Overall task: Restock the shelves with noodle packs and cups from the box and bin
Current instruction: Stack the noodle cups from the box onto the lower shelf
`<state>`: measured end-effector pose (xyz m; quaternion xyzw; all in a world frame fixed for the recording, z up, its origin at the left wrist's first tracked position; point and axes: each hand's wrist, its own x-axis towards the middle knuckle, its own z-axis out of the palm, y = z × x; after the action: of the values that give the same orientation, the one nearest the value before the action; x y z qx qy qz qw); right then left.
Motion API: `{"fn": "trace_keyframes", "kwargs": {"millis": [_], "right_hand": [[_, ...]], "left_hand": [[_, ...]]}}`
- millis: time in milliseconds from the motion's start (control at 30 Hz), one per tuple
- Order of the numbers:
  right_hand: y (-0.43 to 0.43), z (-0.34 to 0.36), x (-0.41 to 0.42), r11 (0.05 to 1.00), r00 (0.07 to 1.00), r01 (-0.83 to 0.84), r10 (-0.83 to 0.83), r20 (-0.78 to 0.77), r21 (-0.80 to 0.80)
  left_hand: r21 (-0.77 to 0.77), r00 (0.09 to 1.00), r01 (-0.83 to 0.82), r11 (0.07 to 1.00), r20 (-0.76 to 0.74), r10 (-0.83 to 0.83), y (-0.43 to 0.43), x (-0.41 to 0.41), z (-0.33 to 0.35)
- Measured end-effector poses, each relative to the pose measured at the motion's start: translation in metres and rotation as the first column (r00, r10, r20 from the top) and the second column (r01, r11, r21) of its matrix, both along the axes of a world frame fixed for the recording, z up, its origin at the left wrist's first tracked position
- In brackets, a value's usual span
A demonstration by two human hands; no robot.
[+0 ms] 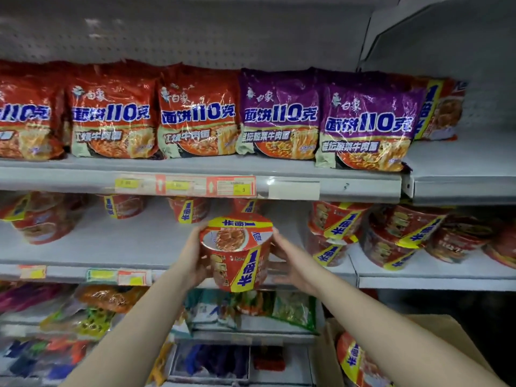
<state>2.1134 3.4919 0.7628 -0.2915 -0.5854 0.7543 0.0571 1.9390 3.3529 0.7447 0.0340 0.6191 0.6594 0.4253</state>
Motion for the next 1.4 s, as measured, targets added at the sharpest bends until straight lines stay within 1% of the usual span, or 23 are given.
{"fn": "trace_keyframes", "kwargs": {"millis": [100,133,200,267,367,400,467,533,600,700,900,967,1000,1067,1167,1233,1300,1367,1400], "right_hand": [[0.012,-0.013,-0.005,0.985,0.992,0.121,-0.124,-0.022,-0.125],[0.014,-0.018,-0.007,0.976,0.987,0.154,-0.160,-0.029,-0.154],[0.018,-0.027,-0.013,0.963,0.974,0.208,-0.220,-0.054,-0.168],[0.018,-0.028,-0.023,0.957,0.961,0.257,-0.268,-0.068,-0.134],[0.018,-0.024,-0.039,0.947,0.950,0.302,-0.309,-0.048,-0.111],[0.018,-0.025,-0.045,0.945,0.948,0.311,-0.316,-0.036,-0.102],[0.018,-0.031,-0.057,0.941,0.941,0.337,-0.337,-0.007,-0.035],[0.014,-0.040,-0.069,0.932,0.931,0.362,-0.363,0.041,0.032],[0.007,-0.045,-0.078,0.921,0.920,0.376,-0.384,0.078,0.101],[0.000,-0.043,-0.081,0.904,0.901,0.409,-0.422,0.099,0.125],[-0.010,-0.040,-0.076,0.869,0.865,0.462,-0.486,0.128,0.179],[-0.010,-0.043,-0.074,0.855,0.859,0.477,-0.503,0.099,0.206],[-0.012,-0.043,-0.074,0.849,0.860,0.477,-0.504,0.077,0.226],[-0.018,-0.041,-0.075,0.856,0.875,0.459,-0.482,0.047,0.239],[-0.024,-0.036,-0.077,0.882,0.902,0.405,-0.428,0.051,0.241],[-0.023,-0.032,-0.076,0.892,0.915,0.371,-0.399,0.062,0.259],[-0.020,-0.032,-0.069,0.895,0.918,0.356,-0.389,0.078,0.270],[-0.017,-0.035,-0.058,0.889,0.906,0.371,-0.410,0.107,0.267],[-0.015,-0.040,-0.050,0.885,0.897,0.390,-0.427,0.112,0.255]], "left_hand": [[-0.162,0.988,0.116,0.980,-0.083,-0.130,0.020,-0.014,-0.005],[-0.194,0.983,0.136,0.972,-0.093,-0.156,0.025,-0.017,-0.004],[-0.196,0.979,0.125,0.973,-0.135,-0.153,0.036,-0.026,-0.002],[-0.139,0.969,0.137,0.981,-0.187,-0.162,0.046,-0.036,0.005],[-0.008,0.950,0.223,0.975,-0.223,-0.219,0.053,-0.061,0.008],[-0.019,0.941,0.254,0.967,-0.228,-0.252,0.052,-0.070,0.008],[-0.107,0.910,0.323,0.940,-0.239,-0.340,0.052,-0.088,0.002],[-0.226,0.855,0.423,0.877,-0.222,-0.469,0.051,-0.099,-0.004],[-0.297,0.808,0.500,0.813,-0.177,-0.562,0.050,-0.104,-0.012],[-0.301,0.767,0.556,0.775,-0.174,-0.618,0.055,-0.113,-0.025],[-0.288,0.710,0.621,0.729,-0.187,-0.678,0.067,-0.126,-0.033],[-0.288,0.682,0.642,0.711,-0.211,-0.701,0.068,-0.129,-0.040],[-0.290,0.671,0.642,0.710,-0.234,-0.703,0.068,-0.129,-0.042],[-0.279,0.688,0.619,0.734,-0.257,-0.678,0.068,-0.129,-0.048],[-0.267,0.692,0.610,0.746,-0.279,-0.666,0.063,-0.127,-0.049],[-0.267,0.707,0.566,0.780,-0.330,-0.625,0.060,-0.117,-0.044],[-0.229,0.748,0.442,0.867,-0.441,-0.497,0.060,-0.103,-0.037],[-0.113,0.783,0.279,0.954,-0.548,-0.293,0.061,-0.086,-0.028],[-0.062,0.775,0.209,0.976,-0.599,-0.204,0.065,-0.078,-0.024]]}}
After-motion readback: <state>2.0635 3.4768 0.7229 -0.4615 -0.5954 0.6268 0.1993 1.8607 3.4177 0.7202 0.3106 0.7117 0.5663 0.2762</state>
